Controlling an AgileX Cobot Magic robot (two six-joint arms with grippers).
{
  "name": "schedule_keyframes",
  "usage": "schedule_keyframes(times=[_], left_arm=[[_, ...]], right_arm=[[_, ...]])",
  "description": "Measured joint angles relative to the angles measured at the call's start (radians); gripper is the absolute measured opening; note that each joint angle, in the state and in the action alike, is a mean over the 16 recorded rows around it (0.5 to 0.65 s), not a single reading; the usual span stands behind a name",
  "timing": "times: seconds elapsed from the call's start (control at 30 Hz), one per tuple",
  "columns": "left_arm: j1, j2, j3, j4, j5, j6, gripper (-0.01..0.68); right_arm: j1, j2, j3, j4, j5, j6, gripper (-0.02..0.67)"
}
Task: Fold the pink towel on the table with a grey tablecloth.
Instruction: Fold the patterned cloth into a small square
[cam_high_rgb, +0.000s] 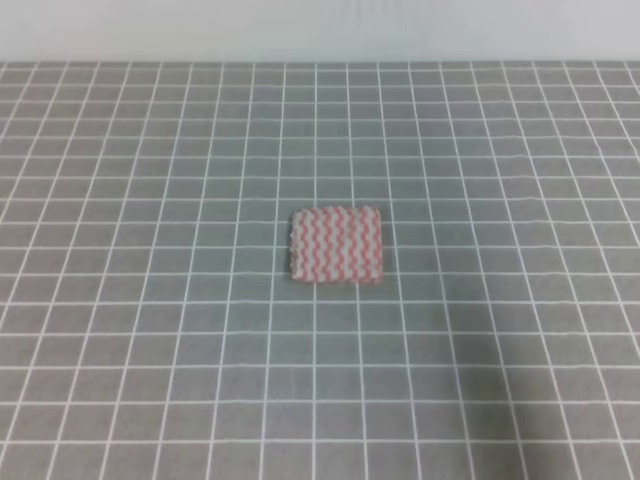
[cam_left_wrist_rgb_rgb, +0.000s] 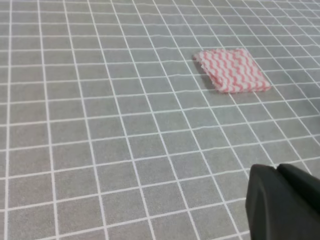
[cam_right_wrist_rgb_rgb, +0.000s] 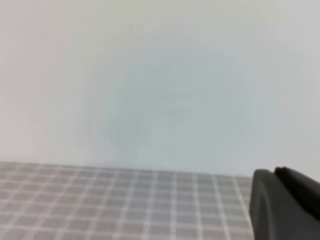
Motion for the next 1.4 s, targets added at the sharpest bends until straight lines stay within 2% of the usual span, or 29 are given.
schedule_keyframes(times=[0.4,0.5,0.87,0.97,1.4], left_arm=[[0.0,-0.002,0.0,0.001,0.003,0.0,-0.001],[0.0,-0.002,0.0,0.001,0.005,0.0,-0.001],[0.0,-0.001,0.0,0.001,0.005,0.0,-0.001],[0.0,0.0,0.0,0.001,0.004,0.0,-0.001],[0.0,0.008,0.0,0.002,-0.003,0.0,-0.002]], right_arm=[[-0.235,-0.241,0.169,-0.01,0.222,-0.024,-0.015],[-0.261,-0.27,0.186,-0.114,0.263,0.099,-0.015],[-0.272,-0.334,0.242,-0.659,0.386,0.712,-0.015],[-0.272,-0.35,0.25,-0.754,0.431,0.808,-0.015],[-0.272,-0.385,0.251,-0.656,0.538,0.649,-0.016]])
